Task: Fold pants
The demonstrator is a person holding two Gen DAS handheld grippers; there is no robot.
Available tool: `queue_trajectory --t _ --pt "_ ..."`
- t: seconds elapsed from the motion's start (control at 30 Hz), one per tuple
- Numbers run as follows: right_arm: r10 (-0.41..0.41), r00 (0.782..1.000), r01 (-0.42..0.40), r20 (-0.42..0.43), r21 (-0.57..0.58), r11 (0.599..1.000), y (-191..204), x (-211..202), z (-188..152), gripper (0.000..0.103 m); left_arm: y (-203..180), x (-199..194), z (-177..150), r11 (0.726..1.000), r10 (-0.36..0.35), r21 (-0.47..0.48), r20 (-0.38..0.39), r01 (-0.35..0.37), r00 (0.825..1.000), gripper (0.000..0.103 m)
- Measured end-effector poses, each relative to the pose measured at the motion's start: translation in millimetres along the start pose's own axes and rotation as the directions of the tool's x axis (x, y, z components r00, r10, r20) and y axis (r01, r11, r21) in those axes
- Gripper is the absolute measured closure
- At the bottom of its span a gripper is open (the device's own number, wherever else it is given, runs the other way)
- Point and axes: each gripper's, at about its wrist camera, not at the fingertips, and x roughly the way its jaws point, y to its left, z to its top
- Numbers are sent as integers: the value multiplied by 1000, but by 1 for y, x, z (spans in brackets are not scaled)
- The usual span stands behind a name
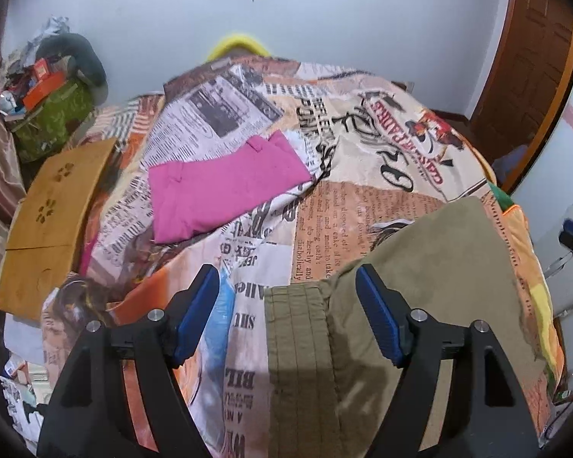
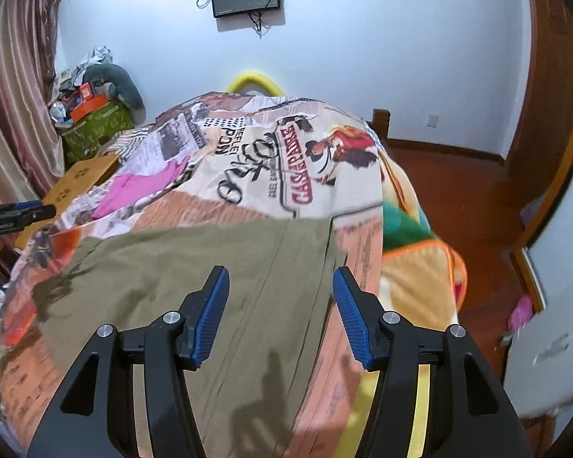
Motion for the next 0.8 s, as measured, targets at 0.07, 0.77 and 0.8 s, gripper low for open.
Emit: queue_trajectory --t 0.07,0.77,0.8 --pt "-3 1000 3 -12 11 1000 -8 17 8 50 0 12 1 1000 -10 -2 -22 10 1000 29" --pt "87 957 -61 -276 101 993 -44 192 20 54 2 91 -26 998 -64 -35 -180 59 981 29" --pt "90 957 -67 -277 94 993 -42 193 18 56 4 90 -27 997 -71 -52 -172 63 982 31"
